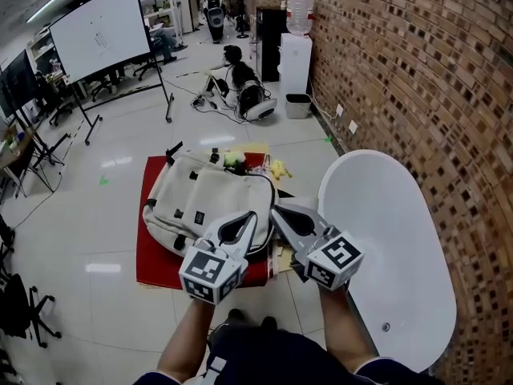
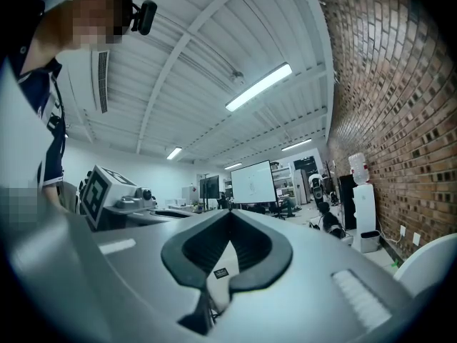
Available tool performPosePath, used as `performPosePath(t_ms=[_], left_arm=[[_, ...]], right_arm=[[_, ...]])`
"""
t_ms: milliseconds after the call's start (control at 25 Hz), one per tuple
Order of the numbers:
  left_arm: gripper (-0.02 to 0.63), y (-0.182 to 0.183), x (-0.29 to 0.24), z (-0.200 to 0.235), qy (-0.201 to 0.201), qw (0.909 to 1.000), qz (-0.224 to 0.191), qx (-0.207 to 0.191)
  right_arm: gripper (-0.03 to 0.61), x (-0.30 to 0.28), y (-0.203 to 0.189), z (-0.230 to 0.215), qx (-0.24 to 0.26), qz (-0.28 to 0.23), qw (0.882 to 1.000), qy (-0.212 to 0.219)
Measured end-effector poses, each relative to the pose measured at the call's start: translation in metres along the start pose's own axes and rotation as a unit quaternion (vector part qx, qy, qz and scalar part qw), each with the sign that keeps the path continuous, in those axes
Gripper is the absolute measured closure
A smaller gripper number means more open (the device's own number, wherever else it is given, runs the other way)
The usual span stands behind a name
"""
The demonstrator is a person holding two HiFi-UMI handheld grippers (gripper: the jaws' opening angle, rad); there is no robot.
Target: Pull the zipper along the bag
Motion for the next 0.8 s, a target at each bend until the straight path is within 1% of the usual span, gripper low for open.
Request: performPosePath(t_ms=[280,800], left_arm=[[0.612,-0.0001,0.0016,0.0051,0.004,1.0000,0.000,0.002],[0.612,-0.0025,0.0041,0.0080,-0.001,1.0000,0.003,-0.001]], right_arm=[[0.577,-0.0052,0.0023,0.0035,0.005,0.001,1.000,0.008],[0.577,-0.0073,0.0060,0.0054,0.012,-0.002,1.000,0.004]])
Point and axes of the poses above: the fingertips, and each gripper's own axes: x backward along the fingers, z to its left, y out of its top, the point moved 2 cm from there along x, backward along the fingers, and after that the axes turned 7 degrees about y, right-handed, at the moved point
